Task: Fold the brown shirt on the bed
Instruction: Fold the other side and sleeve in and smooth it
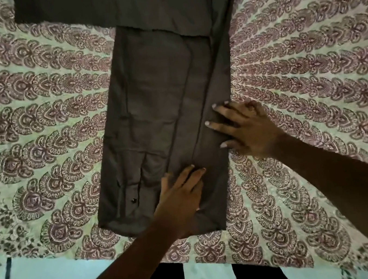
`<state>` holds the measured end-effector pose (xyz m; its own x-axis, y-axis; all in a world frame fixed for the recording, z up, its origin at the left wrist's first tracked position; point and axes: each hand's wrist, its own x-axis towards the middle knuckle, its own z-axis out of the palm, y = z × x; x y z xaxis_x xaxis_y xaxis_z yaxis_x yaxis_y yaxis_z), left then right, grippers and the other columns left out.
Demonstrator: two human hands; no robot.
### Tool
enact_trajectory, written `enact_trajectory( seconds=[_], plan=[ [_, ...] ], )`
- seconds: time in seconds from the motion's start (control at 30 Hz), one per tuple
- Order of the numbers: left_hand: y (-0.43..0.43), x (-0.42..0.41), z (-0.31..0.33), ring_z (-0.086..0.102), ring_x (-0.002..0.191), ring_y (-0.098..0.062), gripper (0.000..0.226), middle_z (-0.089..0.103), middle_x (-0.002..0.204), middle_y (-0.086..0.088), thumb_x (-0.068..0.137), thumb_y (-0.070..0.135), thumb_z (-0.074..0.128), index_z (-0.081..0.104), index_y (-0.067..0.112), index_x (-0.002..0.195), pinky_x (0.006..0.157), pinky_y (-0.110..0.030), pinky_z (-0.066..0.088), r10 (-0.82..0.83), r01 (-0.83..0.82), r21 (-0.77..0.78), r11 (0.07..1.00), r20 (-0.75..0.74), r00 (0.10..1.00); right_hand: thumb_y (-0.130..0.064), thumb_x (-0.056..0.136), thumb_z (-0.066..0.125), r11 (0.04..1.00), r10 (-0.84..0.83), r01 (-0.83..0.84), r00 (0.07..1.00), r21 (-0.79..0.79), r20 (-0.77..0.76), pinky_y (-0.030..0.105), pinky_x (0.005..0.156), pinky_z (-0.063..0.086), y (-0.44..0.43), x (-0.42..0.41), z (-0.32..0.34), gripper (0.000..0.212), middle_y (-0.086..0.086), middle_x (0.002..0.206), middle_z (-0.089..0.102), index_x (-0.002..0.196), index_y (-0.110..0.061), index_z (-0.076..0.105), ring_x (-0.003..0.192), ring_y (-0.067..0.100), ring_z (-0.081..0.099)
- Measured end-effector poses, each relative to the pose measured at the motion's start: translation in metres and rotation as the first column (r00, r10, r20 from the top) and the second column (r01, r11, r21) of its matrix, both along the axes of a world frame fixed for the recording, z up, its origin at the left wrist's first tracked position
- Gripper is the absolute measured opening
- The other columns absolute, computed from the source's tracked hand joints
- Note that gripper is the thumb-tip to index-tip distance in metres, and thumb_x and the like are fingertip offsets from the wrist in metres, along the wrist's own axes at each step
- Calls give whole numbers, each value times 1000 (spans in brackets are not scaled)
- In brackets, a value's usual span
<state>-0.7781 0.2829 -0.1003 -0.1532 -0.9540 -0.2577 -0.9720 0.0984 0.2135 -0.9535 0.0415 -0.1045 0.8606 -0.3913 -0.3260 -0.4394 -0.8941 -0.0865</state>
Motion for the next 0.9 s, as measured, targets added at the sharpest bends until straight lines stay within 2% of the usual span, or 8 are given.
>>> enact_trajectory(
  seconds=[0.13,0.23,0.3,0.37,0.53,0.63,0.7,0.9],
  plan=[
    [-19,1,3,55,120,-23,93,54,137,5,46,50,90,58,31,131,79,-57,50,9,-7,75,997,-30,1000,-72,97,35,998,55,-55,998,39,-17,60,113,31,-2,0,-1,72,7,171,21,159,-36,33,151,39,30],
    [-43,1,6,59,107,-24,53,64,120,2,71,49,65,57,33,121,81,-50,57,176,-191,-51,980,-222,959,-70,98,39,999,38,-38,999,21,12,59,113,31,-4,-2,-7,69,2,172,19,160,-39,30,153,35,29],
    [-77,3,9,62,101,-29,28,67,109,-4,87,34,50,60,27,112,79,-45,58,356,-419,-45,907,-452,818,-69,99,40,1000,29,-28,998,-14,55,58,113,31,-1,-6,-16,69,1,172,20,160,-39,29,154,33,28],
    [-127,8,10,62,98,-30,26,69,102,-9,92,21,46,67,17,105,80,-42,54,479,-575,-21,818,-528,701,-67,101,40,999,16,-9,993,-54,120,57,113,30,6,-10,-27,67,2,172,21,161,-38,31,156,32,27],
    [-262,34,-2,69,104,-34,29,76,106,-12,92,7,47,70,13,109,91,-42,55,708,-798,118,591,-550,443,-63,101,39,995,22,-3,980,-96,198,58,114,28,7,-14,-35,66,3,172,19,161,-36,31,157,30,24],
    [-310,41,-9,69,104,-28,14,73,105,-11,87,18,68,69,16,101,91,-33,55,781,-831,200,519,-507,366,-64,103,36,997,21,-6,978,-72,206,56,113,29,6,-16,-34,65,3,173,17,161,-37,31,158,27,20],
    [-324,42,-9,64,106,-24,24,70,108,-9,80,23,80,67,16,99,91,-30,54,804,-834,224,504,-475,359,-64,103,34,998,23,-12,981,-60,195,56,114,28,5,-17,-34,65,2,173,14,162,-37,28,159,27,18],
    [-332,48,-14,56,96,-15,21,65,106,-2,75,16,72,67,16,95,81,-18,44,801,-844,175,507,-456,388,-63,103,33,999,19,-11,981,-46,193,57,114,27,4,-17,-35,65,3,173,13,162,-36,28,159,27,16]
  ],
)
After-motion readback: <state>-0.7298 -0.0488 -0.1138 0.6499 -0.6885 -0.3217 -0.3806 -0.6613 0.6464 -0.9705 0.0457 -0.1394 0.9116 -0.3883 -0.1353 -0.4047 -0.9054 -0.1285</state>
